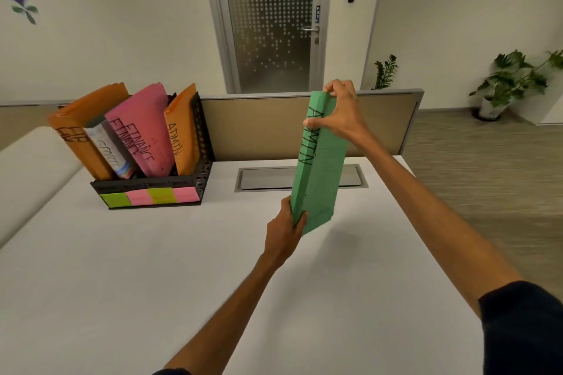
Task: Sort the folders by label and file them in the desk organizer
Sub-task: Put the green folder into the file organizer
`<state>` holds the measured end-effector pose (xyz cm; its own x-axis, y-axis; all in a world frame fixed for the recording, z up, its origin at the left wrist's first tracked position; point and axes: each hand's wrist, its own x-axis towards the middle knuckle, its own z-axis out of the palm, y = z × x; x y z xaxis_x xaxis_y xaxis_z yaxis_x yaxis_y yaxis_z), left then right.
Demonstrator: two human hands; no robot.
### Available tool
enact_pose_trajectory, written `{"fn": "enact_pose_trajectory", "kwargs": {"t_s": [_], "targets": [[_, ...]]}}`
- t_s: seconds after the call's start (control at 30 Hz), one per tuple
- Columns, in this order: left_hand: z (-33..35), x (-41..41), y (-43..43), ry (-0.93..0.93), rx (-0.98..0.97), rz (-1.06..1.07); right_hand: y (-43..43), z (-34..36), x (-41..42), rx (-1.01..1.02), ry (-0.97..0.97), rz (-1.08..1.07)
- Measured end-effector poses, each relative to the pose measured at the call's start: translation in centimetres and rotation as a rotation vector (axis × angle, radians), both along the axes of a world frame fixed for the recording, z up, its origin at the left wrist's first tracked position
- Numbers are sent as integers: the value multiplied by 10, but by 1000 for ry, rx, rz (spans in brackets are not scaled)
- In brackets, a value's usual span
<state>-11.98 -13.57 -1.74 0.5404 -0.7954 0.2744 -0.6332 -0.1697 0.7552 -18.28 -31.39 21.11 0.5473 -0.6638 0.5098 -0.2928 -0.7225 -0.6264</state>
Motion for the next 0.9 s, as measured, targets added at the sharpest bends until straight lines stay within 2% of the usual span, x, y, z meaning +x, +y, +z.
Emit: {"fn": "enact_pose_trajectory", "kwargs": {"t_s": [0.2,0.43,0.67,0.9], "targets": [[8,24,39,29,1,66,58,15,20,-125,-18,97],[16,48,67,413,-116,184,95,26,49,-174,-19,209],[31,81,78,749,-109,267,112,43,83,-219,-49,302],[34,111,91,823,-159,321,132,50,125,-223,-77,412]]}}
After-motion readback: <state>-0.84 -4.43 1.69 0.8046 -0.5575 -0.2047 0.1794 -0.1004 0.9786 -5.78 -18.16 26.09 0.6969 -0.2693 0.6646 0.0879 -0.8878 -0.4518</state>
